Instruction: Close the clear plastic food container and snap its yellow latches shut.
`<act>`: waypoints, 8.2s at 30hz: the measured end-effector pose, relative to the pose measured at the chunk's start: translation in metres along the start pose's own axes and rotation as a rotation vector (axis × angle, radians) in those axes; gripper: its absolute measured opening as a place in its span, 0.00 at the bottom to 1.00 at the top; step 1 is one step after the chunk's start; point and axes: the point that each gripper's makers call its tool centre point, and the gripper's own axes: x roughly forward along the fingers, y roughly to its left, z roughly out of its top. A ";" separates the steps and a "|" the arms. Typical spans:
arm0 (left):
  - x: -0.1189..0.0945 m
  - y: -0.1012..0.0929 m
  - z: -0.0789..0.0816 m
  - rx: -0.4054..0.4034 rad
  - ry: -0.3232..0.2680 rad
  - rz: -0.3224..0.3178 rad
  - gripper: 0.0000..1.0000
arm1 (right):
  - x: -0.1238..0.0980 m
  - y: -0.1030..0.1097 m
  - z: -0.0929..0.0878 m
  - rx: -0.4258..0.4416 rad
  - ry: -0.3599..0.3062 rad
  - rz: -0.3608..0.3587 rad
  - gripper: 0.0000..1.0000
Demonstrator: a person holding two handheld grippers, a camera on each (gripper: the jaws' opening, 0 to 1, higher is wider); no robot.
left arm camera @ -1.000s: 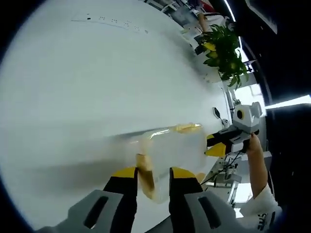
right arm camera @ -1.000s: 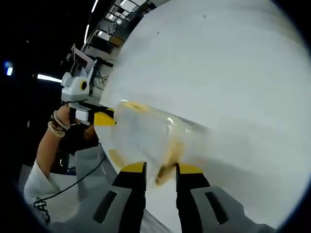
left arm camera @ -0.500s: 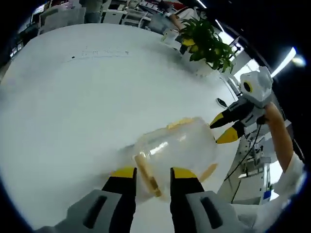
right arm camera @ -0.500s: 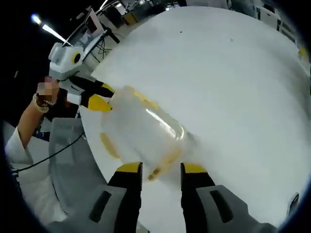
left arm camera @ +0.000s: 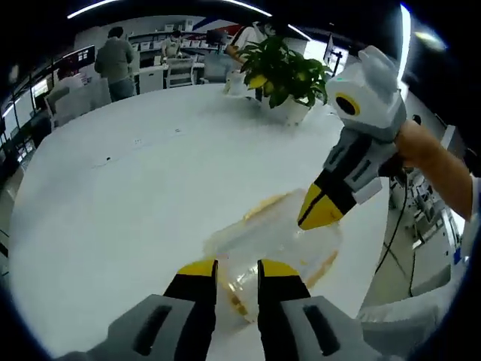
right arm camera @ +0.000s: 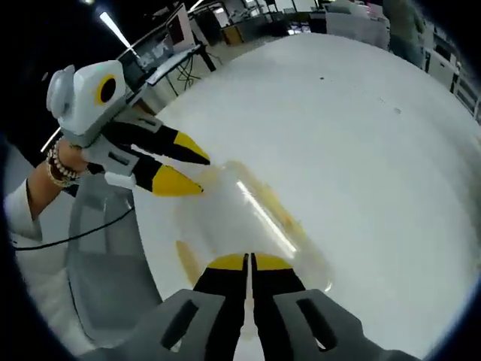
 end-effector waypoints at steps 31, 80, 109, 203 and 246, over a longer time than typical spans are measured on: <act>0.016 -0.081 -0.036 0.045 0.099 -0.260 0.00 | 0.005 -0.016 0.024 -0.262 0.061 -0.184 0.00; 0.037 -0.056 -0.026 0.896 0.075 -0.094 0.34 | 0.017 -0.015 0.009 -0.456 0.363 0.135 0.37; 0.034 -0.065 -0.033 0.972 0.038 -0.103 0.32 | 0.020 -0.010 0.008 -0.461 0.371 0.156 0.36; -0.051 0.073 -0.120 0.827 0.245 -0.247 0.84 | 0.109 0.099 0.009 -0.777 0.354 0.064 0.82; -0.006 0.170 -0.037 1.038 0.196 0.006 0.76 | 0.111 0.015 0.116 -0.862 0.169 -0.204 0.75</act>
